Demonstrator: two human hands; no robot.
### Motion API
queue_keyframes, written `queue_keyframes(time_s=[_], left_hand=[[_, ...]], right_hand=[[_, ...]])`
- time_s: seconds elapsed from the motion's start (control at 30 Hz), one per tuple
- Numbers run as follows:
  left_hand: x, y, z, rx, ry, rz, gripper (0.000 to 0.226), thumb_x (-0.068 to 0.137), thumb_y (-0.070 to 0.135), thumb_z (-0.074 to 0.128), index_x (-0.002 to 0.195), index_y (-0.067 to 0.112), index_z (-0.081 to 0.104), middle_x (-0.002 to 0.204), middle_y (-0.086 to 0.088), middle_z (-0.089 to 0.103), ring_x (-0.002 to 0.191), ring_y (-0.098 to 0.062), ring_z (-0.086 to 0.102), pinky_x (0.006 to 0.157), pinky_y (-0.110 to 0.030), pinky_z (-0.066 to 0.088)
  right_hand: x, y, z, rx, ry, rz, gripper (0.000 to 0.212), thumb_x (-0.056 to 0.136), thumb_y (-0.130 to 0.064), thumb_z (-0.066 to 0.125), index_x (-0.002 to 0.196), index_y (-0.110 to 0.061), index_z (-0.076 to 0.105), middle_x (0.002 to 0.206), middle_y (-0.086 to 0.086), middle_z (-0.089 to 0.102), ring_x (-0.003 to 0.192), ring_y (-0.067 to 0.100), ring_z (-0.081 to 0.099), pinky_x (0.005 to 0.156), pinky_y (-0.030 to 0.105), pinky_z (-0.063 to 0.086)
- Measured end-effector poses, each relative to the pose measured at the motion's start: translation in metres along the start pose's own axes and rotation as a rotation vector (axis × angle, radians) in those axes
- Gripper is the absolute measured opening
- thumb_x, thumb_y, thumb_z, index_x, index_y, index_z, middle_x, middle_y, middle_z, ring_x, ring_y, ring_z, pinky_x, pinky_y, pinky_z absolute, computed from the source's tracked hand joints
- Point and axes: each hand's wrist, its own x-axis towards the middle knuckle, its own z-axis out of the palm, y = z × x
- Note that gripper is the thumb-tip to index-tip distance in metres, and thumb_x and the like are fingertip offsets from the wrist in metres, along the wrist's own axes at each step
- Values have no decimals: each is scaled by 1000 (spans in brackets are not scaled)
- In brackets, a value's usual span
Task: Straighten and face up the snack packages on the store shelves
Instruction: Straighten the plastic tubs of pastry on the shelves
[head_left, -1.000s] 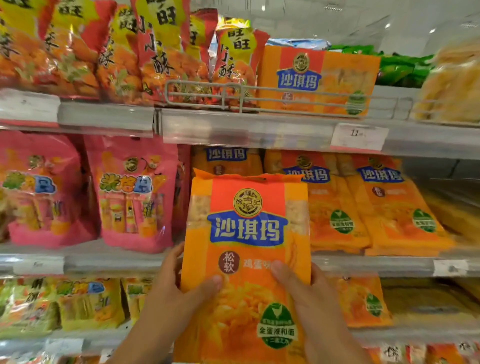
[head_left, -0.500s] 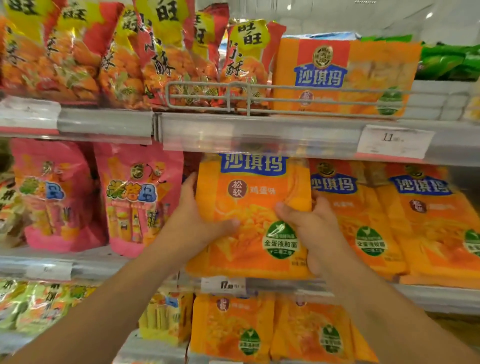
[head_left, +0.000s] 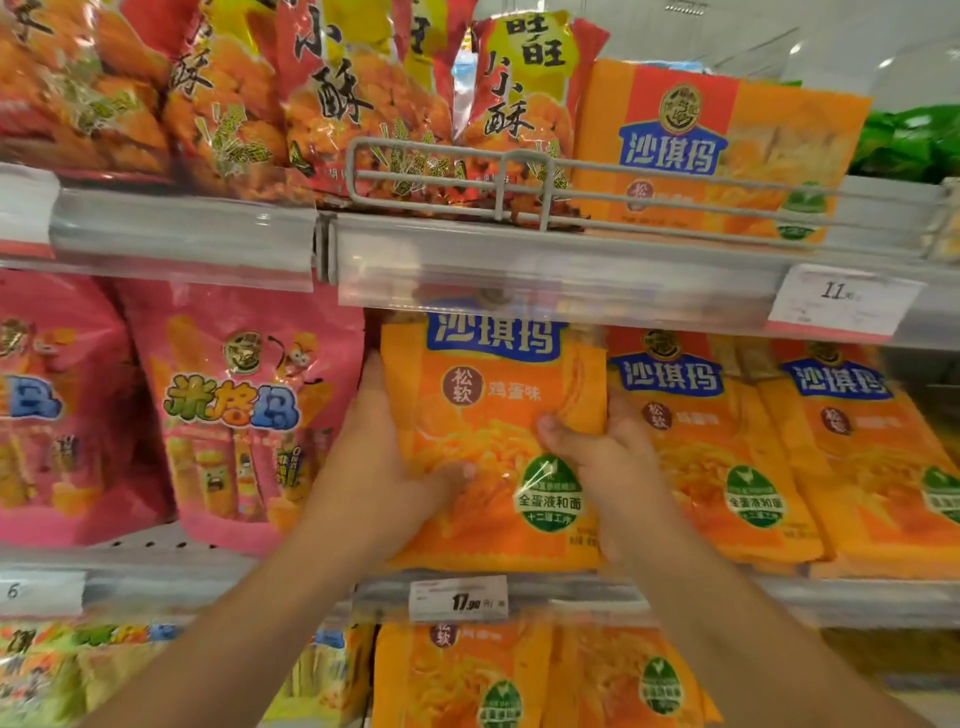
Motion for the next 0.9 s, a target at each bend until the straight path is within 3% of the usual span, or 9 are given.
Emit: queue_keyframes(time_s=[0.13,0.23,0.4,0.47,0.53,0.6,0.7,0.8,0.9], left_hand=[[9,-2,11,-16,10,16,96,66,23,88,140,37,27,126,12,57,114,-12,58,98,-44,50],[16,-9,20,-17,35,15,89,66,22,89,127,47,29,123,13,58,113,-12,59,96,-46,51],[16,-25,27,5,49,-60,108,68,28,87,150,31,17,129,3,56,118,-21,56,98,-42,49],[16,-28,29,17,43,-59,109,69,30,86,151,30,14,132,1,54,121,-21,54,100,-43,47],[17,-30,31,33,35,-56,109,70,32,85,152,30,13,137,0,51,125,-24,51,102,-48,46],[15,-30,33,55,35,-48,109,70,35,84,152,28,13,141,-3,47,127,-26,50,102,-50,45],[10,-29,35,85,59,-4,101,72,38,81,151,23,20,140,-5,47,126,-26,51,99,-50,47],[-2,-32,34,102,26,5,101,74,52,74,152,24,16,145,-5,43,129,-24,49,101,-48,47],[-16,-37,33,190,-39,-18,119,58,82,64,150,37,3,156,-3,24,136,-21,38,101,-36,42]], right_hand=[[12,3,-1,-63,38,-39,41,80,-12,76,104,-39,57,90,-19,74,76,6,72,69,35,56],[20,10,-2,-229,68,-154,36,85,-15,73,102,-42,58,92,-19,72,81,1,69,78,35,56],[27,21,2,-519,127,-315,64,89,-16,67,144,-32,38,96,-24,59,82,-3,58,82,30,53],[28,25,0,-645,151,-357,68,91,-16,64,150,-27,32,95,-22,49,69,-8,49,73,16,46],[27,28,-1,-766,139,-401,65,93,-16,60,151,-24,31,110,-14,50,79,-7,52,63,2,37],[27,30,1,-915,121,-434,61,96,-18,54,152,-20,30,145,2,44,108,11,58,72,10,42],[22,32,5,-1079,74,-508,55,99,-17,47,151,-13,31,162,17,7,145,33,25,104,36,44],[11,32,1,-1167,0,-501,52,101,-25,42,151,-15,32,161,21,0,150,35,7,115,45,31],[-8,37,-9,-1278,-130,-429,61,100,-49,31,154,-22,21,161,16,-14,149,35,-4,120,45,15]])
